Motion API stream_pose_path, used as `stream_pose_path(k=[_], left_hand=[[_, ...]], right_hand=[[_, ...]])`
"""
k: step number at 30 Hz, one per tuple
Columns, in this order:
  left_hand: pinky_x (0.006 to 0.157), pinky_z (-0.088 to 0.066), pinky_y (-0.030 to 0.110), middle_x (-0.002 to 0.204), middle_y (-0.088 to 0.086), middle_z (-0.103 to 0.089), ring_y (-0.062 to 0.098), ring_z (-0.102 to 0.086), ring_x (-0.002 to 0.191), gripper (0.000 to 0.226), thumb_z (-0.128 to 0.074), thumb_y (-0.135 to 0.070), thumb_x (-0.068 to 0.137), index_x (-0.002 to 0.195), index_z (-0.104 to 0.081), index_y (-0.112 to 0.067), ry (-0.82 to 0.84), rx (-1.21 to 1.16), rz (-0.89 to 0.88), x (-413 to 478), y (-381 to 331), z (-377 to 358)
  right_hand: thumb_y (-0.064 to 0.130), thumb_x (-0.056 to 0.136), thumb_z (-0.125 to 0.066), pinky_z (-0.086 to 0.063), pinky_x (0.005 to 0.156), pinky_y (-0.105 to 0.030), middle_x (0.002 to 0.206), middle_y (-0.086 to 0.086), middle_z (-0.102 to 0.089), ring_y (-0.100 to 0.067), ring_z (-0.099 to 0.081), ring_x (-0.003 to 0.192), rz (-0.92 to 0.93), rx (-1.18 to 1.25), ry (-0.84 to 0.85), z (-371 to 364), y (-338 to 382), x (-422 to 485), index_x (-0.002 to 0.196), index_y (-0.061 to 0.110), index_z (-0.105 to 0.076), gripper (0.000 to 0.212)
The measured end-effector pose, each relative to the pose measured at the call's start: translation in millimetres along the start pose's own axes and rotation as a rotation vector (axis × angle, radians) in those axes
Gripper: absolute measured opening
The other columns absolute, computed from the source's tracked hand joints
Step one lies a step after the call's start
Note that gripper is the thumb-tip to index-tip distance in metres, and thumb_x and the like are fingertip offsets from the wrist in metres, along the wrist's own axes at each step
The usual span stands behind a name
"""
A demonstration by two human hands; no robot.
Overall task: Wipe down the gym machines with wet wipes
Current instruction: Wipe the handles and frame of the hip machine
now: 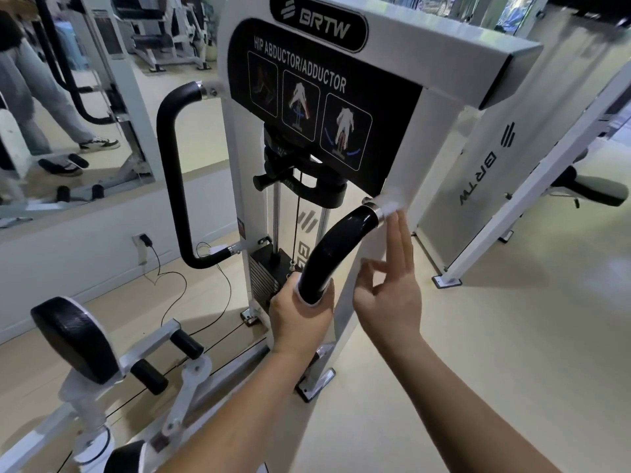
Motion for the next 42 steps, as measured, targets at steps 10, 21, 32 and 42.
stream_pose_path(k=[10, 21, 32, 42], left_hand=[[0.074, -0.054, 0.031, 0.081, 0.010, -0.068, 0.021, -0.067, 0.080, 0.010, -0.080, -0.009, 0.081, 0.084, -0.071, -0.009, 1.043, -0.033, 0.129, 58.3, -2.1, 34.9], [0.060, -0.058, 0.042, 0.060, -0.005, -0.060, 0.020, -0.058, 0.059, 0.014, -0.065, -0.037, 0.079, 0.077, -0.056, -0.026, -0.012, -0.046, 0.211, -2.5, -5.6, -5.7], [0.096, -0.058, 0.049, 0.109, 0.003, -0.075, 0.023, -0.070, 0.108, 0.048, -0.058, 0.005, 0.087, 0.117, -0.070, -0.030, 0.518, -0.197, 0.225, 2.3, -6.9, 59.3], [0.084, -0.049, 0.040, 0.098, 0.004, -0.076, 0.021, -0.062, 0.092, 0.021, -0.060, -0.038, 0.103, 0.095, -0.075, -0.026, 0.423, -0.205, 0.422, 23.7, -1.4, 52.9]], right_hand=[[0.001, 0.090, -0.063, -0.051, 0.067, -0.035, 0.098, -0.022, -0.070, -0.022, -0.063, 0.078, -0.640, 0.366, 0.587, -23.2, -17.9, -40.9, 0.100, 0.009, -0.073, 0.017], [-0.003, 0.080, -0.064, -0.059, 0.075, -0.036, 0.095, -0.012, -0.077, -0.021, -0.069, 0.085, -0.775, 0.535, 0.536, -21.2, -21.6, -69.2, 0.106, 0.018, -0.077, 0.036], [0.006, 0.091, -0.068, -0.053, 0.083, -0.046, 0.100, -0.021, -0.076, -0.031, -0.071, 0.089, -0.760, 0.758, 0.477, -24.5, -12.0, -42.2, 0.100, 0.007, -0.079, 0.014], [-0.005, 0.093, -0.065, -0.050, 0.066, -0.036, 0.083, -0.007, -0.068, -0.020, -0.060, 0.072, -0.674, 0.677, 0.260, -20.4, -18.5, -42.0, 0.091, 0.005, -0.066, 0.011]])
Point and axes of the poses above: each hand's wrist, its own x-axis towards the middle knuckle, its own z-axis out of the back of the hand, y = z × x, the point moved 1 cm from there along x, towards the middle knuckle
